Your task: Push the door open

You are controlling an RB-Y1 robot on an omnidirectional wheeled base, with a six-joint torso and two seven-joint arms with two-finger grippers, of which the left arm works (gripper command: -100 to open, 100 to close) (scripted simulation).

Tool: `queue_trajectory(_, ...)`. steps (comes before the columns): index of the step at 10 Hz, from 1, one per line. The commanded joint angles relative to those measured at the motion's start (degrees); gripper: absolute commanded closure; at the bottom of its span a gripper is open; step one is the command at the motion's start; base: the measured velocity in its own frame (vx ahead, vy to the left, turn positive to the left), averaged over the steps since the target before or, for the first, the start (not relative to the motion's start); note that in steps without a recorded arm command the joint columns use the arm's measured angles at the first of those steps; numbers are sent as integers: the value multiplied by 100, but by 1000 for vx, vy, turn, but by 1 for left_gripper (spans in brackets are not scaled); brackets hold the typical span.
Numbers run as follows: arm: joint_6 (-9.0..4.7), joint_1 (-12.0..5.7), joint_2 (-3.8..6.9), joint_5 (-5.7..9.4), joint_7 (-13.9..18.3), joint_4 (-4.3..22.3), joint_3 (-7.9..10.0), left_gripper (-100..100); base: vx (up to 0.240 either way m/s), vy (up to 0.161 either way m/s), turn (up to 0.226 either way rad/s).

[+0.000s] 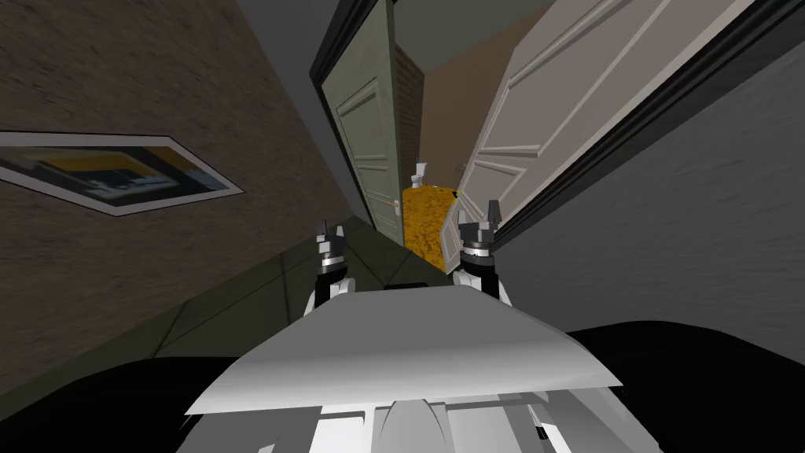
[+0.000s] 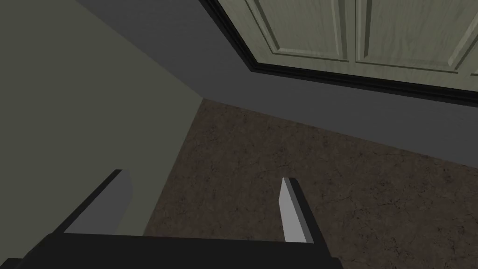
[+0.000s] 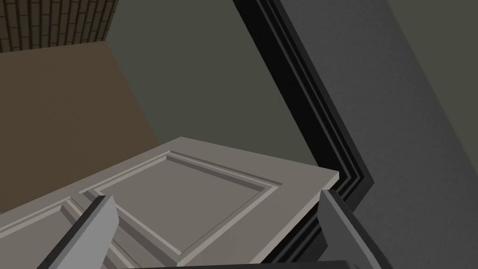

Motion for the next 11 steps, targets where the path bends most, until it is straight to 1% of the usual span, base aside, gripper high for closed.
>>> queue_trajectory(1, 37, -114, 66, 0, 23, 202, -86, -100, 128, 54, -112)
queue_trajectory(3, 87, -268, 143, 0, 54, 472, -201, -100, 169, 101, -124)
queue_trajectory(4, 103, -315, 165, 0, 64, 556, -237, -100, 158, 84, -85)
queue_trajectory(5, 137, -420, 210, 0, 85, 741, -316, -100, 155, 91, -113)
queue_trajectory(6, 154, -474, 233, 0, 96, 836, -356, -100, 134, 90, -95)
queue_trajectory(11, 258, -791, 350, 0, 161, 1395, -595, -100, 90, 69, -90)
